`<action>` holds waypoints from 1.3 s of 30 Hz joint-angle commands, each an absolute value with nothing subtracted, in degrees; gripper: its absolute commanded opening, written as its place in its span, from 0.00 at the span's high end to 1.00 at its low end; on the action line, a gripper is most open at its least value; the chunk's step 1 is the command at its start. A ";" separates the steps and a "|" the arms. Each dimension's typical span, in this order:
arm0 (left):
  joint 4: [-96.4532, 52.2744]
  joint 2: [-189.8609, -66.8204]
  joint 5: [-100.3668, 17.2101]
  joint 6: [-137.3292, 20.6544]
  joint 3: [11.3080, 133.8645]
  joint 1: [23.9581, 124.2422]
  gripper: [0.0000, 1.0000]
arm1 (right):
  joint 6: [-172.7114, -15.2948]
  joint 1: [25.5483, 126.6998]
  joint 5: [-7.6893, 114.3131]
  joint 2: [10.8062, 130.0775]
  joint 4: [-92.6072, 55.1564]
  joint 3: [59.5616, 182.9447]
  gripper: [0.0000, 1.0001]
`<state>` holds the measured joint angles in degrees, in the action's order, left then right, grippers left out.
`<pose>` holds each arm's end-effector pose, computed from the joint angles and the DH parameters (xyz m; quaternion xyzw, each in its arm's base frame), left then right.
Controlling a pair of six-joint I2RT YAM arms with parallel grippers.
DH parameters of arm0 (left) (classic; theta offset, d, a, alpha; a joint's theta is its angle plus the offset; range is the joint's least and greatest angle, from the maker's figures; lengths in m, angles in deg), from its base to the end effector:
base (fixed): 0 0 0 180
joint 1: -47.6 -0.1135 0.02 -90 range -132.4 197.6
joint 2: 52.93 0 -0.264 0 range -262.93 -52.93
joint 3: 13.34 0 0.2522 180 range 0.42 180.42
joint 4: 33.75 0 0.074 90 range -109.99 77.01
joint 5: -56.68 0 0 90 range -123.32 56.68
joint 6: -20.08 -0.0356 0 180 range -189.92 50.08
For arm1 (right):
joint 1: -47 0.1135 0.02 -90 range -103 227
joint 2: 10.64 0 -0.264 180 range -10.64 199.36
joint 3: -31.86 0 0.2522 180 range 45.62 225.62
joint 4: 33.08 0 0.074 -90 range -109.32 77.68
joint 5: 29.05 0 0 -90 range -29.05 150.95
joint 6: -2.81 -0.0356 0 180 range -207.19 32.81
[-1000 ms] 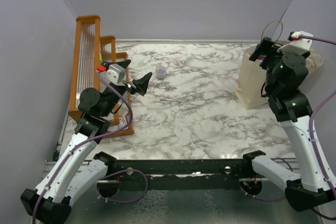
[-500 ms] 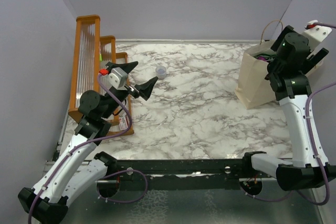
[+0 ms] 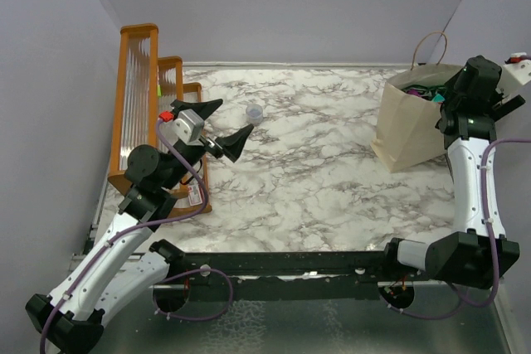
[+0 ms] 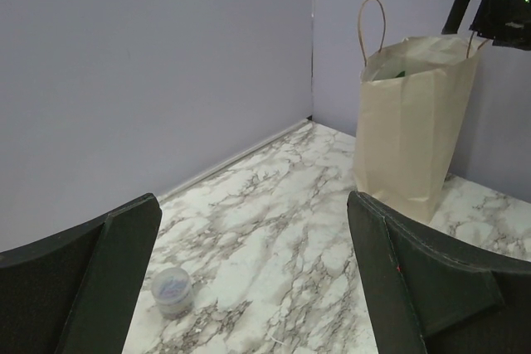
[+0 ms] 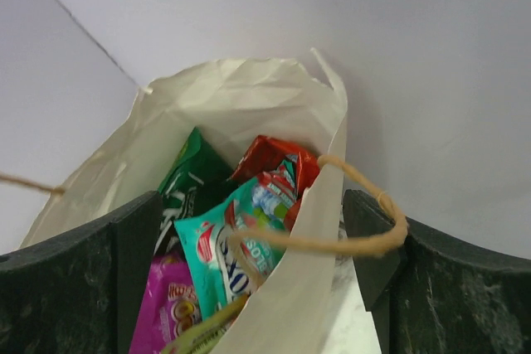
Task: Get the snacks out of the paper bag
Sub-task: Move the paper bag to the center of the board.
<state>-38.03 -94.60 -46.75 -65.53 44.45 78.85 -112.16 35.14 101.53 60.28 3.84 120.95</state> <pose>0.1384 -0.0936 0.3969 0.2250 0.5290 -0.3131 0.7560 0.2585 -0.0779 0.4092 0.4325 0.6596 -0.2177 0.5749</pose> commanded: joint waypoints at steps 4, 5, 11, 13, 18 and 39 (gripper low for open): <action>-39.41 -96.53 -45.90 -64.89 45.56 79.00 0.03 | -117.77 29.78 88.69 63.77 -4.63 120.57 0.40; -39.55 -96.74 -45.88 -64.75 45.39 79.00 0.03 | -117.88 29.77 86.85 64.02 -4.76 121.07 0.48; -38.18 -97.74 -44.76 -65.68 45.84 79.02 0.05 | -120.26 29.77 86.59 61.52 -6.58 119.18 0.78; -37.93 -97.70 -44.14 -65.99 45.90 79.06 0.06 | -120.41 29.81 85.97 60.53 -7.13 118.19 0.92; -38.00 -97.95 -43.75 -66.12 45.80 79.02 0.06 | -118.42 29.77 80.84 57.38 -10.36 115.02 0.99; -36.94 -98.17 -45.35 -64.78 47.00 79.06 0.07 | -120.60 29.77 24.24 56.46 -10.10 121.41 0.99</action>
<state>-35.93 -99.11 -44.63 -65.64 44.78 78.85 -118.50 29.63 41.14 56.95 -7.11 116.03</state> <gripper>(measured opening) 0.935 0.017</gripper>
